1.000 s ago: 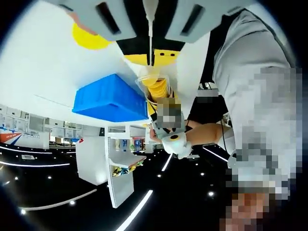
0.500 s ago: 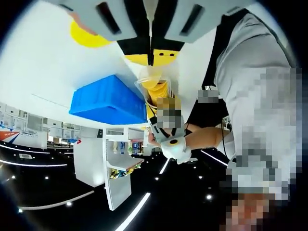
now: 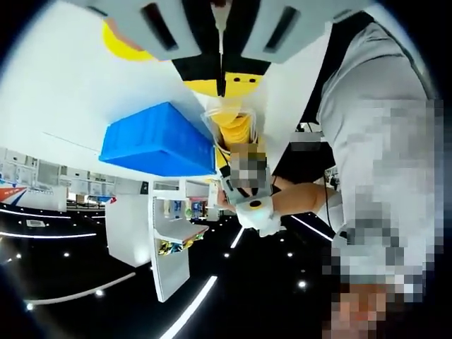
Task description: Open the lid of the chip container on the table, take out the chips, place them into the box in front of the container, and close the lid
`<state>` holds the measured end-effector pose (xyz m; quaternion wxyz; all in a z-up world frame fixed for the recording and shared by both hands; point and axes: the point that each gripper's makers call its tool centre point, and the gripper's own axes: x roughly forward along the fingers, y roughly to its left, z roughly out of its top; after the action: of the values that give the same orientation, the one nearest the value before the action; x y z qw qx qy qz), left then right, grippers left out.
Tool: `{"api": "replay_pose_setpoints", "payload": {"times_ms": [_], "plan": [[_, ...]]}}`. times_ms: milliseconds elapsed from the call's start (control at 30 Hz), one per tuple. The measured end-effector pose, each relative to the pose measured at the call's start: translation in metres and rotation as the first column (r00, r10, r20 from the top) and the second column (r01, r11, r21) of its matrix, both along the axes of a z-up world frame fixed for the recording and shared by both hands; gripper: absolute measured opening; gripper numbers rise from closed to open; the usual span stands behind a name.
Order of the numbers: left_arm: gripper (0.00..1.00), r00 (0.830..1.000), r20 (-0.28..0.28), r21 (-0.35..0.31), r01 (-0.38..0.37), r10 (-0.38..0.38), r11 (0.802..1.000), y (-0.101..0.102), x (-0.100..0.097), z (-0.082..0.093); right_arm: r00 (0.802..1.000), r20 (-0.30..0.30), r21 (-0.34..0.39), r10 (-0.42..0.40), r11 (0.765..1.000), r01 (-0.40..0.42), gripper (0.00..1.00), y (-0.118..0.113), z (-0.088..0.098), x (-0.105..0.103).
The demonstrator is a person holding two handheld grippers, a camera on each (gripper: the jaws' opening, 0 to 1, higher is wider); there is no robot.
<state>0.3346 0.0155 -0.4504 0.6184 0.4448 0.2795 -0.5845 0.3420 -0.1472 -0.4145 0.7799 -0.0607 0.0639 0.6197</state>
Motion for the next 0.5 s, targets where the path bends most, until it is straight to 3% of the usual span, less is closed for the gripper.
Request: {"api": "replay_pose_setpoints", "payload": {"times_ms": [500], "plan": [[0.52, 1.000, -0.005, 0.008, 0.005, -0.005, 1.000, -0.002, -0.001, 0.000, 0.999, -0.027, -0.005, 0.045, 0.999, -0.045, 0.01, 0.017, -0.008, -0.001]]}}
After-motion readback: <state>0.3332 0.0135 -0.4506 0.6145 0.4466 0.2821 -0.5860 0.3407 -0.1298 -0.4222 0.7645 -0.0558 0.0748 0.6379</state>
